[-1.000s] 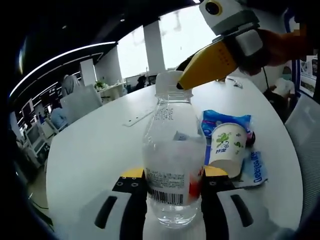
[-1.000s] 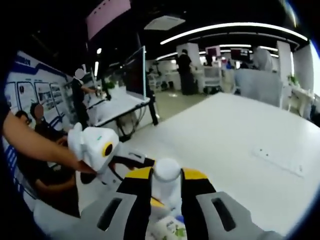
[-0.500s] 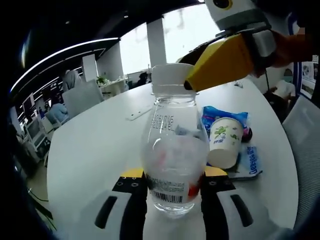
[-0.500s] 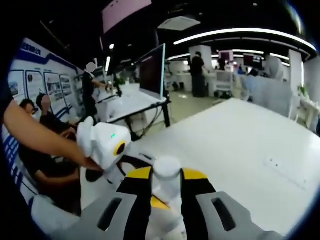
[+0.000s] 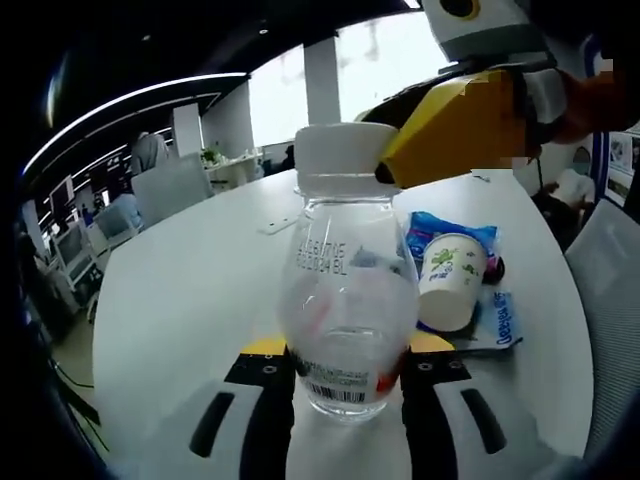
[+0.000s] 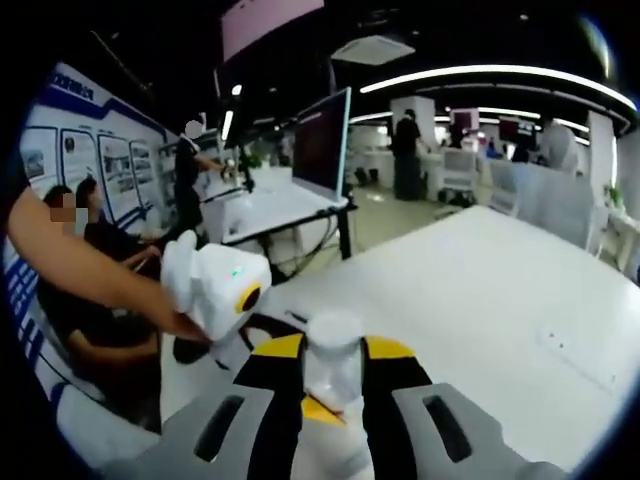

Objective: Arrange the tabletop items into an orderly group along one side of the table until the central work area is clear of visible clutter.

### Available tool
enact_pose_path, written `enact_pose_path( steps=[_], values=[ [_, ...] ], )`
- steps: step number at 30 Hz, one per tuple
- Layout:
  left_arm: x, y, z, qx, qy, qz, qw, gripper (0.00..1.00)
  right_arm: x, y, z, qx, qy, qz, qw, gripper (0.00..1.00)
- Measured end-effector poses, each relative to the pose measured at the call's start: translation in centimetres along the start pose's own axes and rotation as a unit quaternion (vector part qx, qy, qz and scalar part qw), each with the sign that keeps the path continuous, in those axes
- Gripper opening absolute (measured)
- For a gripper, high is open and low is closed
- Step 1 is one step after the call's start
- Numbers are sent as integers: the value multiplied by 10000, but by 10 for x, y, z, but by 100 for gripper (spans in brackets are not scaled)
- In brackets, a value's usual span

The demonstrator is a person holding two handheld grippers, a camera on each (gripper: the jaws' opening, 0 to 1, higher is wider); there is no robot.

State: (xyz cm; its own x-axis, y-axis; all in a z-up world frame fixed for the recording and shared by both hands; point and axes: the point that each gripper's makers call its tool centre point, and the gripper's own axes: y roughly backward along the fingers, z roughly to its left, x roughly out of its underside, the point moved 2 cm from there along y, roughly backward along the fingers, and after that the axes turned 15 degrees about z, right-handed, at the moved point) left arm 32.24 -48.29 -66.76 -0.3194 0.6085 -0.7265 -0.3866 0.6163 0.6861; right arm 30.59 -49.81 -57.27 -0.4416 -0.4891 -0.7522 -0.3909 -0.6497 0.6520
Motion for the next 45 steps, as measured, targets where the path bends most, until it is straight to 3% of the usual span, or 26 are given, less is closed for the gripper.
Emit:
enact_pose_path(
  steps=[18, 45],
  values=[
    [4, 1, 2, 15, 122, 20, 9999, 40, -7, 4, -2, -25, -77, -156, 9998, 24],
    [19, 14, 7, -217, 135, 367, 9990, 44, 6, 26, -16, 213, -251, -211, 9992, 26]
  ],
)
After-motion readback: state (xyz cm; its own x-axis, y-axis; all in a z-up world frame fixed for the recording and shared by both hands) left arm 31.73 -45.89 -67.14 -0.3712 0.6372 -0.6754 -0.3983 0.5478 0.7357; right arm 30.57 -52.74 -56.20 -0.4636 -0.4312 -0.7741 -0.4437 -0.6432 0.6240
